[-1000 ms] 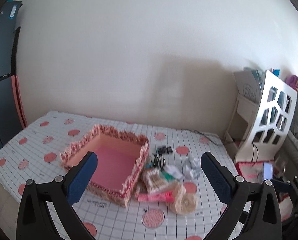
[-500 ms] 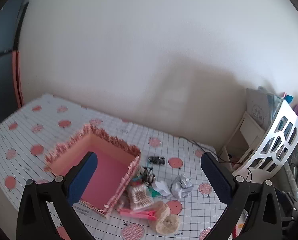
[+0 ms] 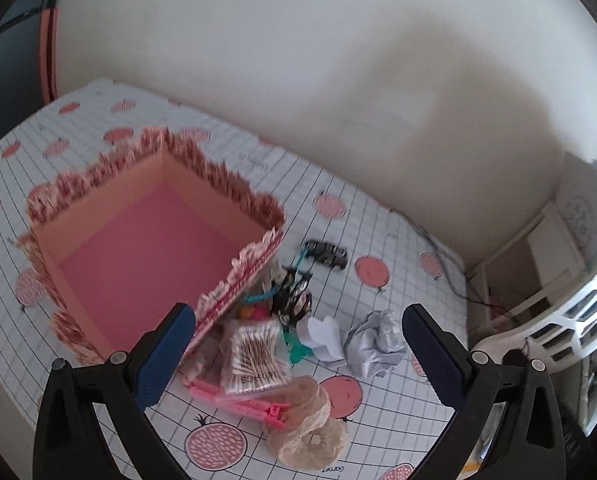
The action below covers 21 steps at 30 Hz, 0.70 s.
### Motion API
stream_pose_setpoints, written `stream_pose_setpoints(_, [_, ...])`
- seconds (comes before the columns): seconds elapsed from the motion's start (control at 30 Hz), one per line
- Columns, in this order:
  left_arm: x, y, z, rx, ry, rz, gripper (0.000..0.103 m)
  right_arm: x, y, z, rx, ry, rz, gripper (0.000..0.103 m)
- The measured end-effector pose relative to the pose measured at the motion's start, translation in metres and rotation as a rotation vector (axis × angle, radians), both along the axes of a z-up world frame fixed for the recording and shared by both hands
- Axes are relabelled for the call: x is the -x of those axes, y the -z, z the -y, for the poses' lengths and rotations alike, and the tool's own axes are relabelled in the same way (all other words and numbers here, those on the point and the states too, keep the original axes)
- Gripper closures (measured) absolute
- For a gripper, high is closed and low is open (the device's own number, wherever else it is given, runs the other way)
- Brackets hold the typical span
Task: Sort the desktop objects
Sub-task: 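Move the left tool to the cotton swab bag while the right tool approaches the crumpled paper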
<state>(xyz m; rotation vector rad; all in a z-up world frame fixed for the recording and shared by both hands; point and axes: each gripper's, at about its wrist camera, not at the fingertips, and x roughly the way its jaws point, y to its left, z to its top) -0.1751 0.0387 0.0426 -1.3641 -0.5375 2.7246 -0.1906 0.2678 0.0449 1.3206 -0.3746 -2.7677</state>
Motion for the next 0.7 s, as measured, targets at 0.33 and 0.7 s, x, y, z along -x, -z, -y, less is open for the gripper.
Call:
stream_pose_setpoints(0.33, [0.035,0.039,-0.030,0.090,-0.017,0.115,0.000,0.043,0.060,-0.010,0.051,0.014,0.108,0.000])
stream_pose_setpoints(0.7, [0.045,0.083,-0.031,0.108,-0.068,0.225,0.000,0.062,0.113,-0.009,0.107,0.038,0.233,0.000])
